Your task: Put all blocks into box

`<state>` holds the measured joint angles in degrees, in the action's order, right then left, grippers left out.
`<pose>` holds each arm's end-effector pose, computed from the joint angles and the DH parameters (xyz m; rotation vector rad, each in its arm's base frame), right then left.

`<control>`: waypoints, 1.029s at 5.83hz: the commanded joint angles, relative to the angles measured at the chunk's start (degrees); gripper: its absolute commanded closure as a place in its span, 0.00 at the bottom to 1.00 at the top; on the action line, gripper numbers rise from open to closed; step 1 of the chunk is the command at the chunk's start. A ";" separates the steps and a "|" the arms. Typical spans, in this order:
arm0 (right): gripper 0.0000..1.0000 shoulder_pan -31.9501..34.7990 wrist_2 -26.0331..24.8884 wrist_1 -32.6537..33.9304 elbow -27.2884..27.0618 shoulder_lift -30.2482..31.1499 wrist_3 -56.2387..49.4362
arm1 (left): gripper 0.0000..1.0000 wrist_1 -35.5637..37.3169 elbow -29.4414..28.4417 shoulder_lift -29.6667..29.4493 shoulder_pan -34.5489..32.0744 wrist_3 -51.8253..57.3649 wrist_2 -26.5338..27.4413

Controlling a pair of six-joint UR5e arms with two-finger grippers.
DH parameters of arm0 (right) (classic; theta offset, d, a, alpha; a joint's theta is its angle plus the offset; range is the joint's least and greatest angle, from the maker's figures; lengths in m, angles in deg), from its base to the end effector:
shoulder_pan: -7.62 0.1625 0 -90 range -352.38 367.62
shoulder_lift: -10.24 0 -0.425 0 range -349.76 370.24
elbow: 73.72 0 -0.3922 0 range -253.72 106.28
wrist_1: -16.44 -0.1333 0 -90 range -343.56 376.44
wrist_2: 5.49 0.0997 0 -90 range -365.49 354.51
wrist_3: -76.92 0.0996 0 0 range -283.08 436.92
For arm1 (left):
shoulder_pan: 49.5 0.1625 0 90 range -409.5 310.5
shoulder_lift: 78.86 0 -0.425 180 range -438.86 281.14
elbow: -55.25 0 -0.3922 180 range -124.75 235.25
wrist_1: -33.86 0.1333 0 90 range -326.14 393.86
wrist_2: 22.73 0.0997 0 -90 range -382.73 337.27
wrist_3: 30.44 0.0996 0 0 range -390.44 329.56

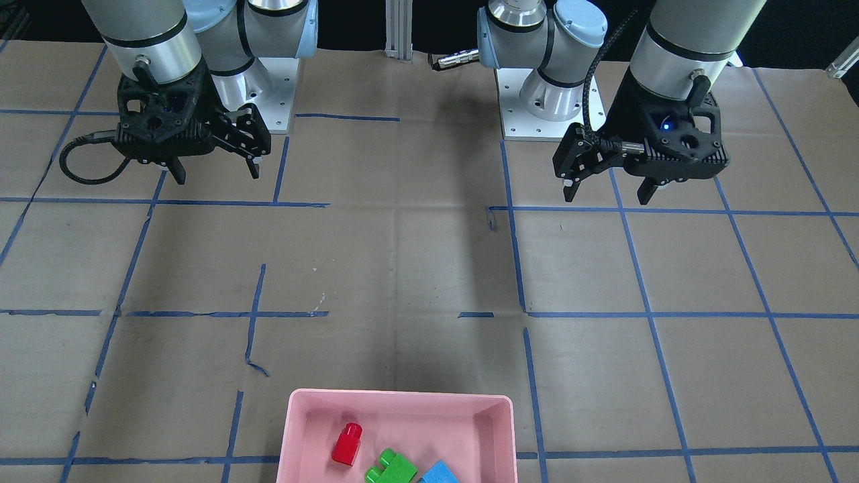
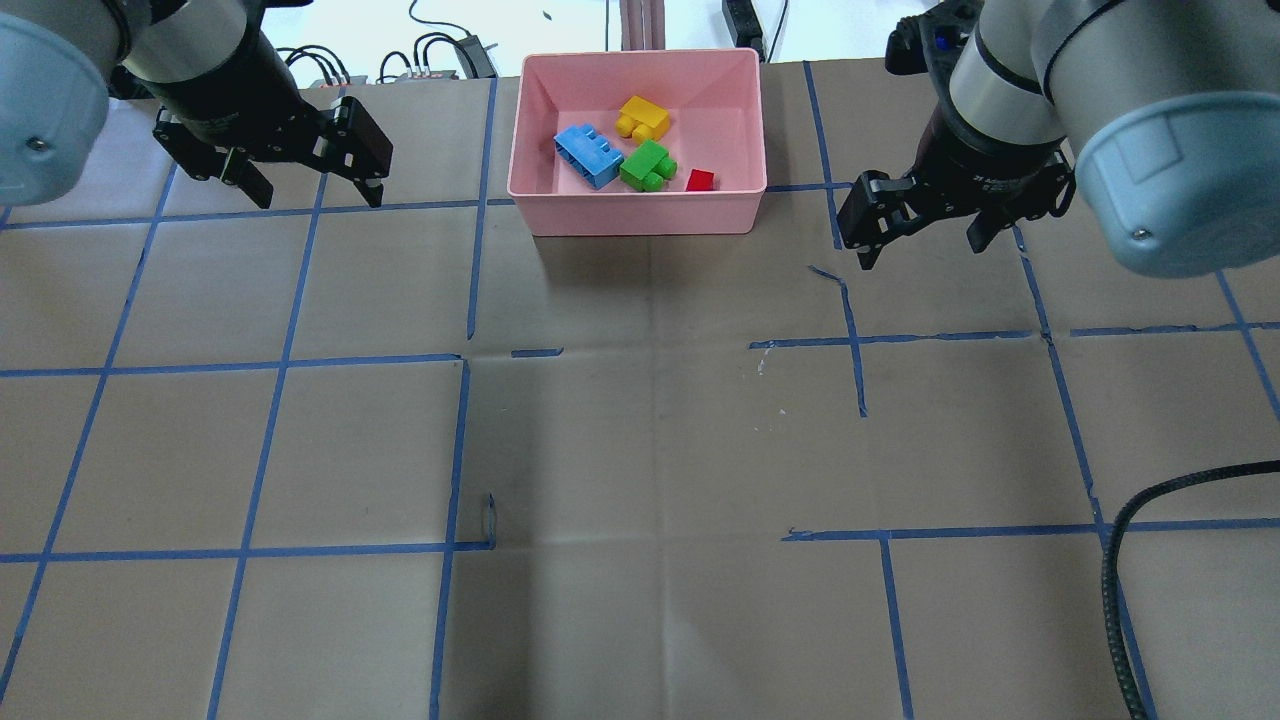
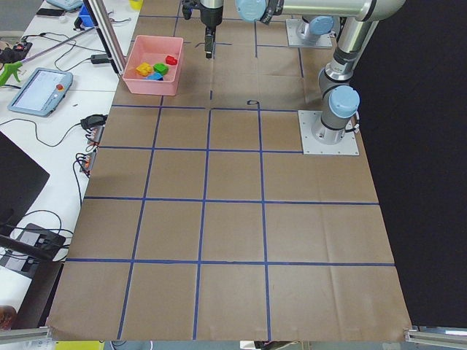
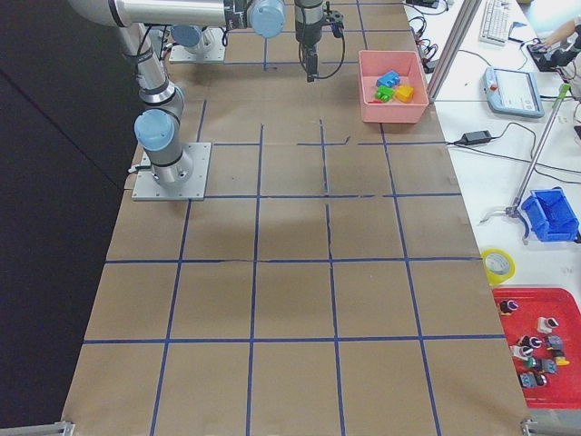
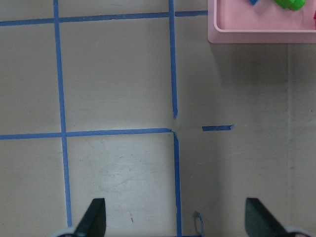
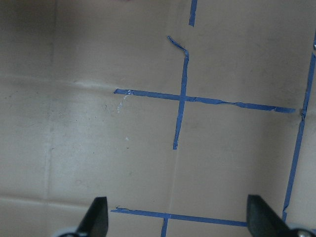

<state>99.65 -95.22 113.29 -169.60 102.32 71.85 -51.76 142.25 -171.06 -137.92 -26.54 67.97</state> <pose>0.1507 -0.4757 0.4671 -0.1944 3.1311 -0.0837 -0.1178 -0.5202 0.5025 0.0623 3.1213 -0.1401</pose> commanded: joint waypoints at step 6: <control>0.00 0.09 0.09 0.10 0.86 -1.20 0.68 | 0.00 0.02 0.01 0.00 0.00 0.06 0.00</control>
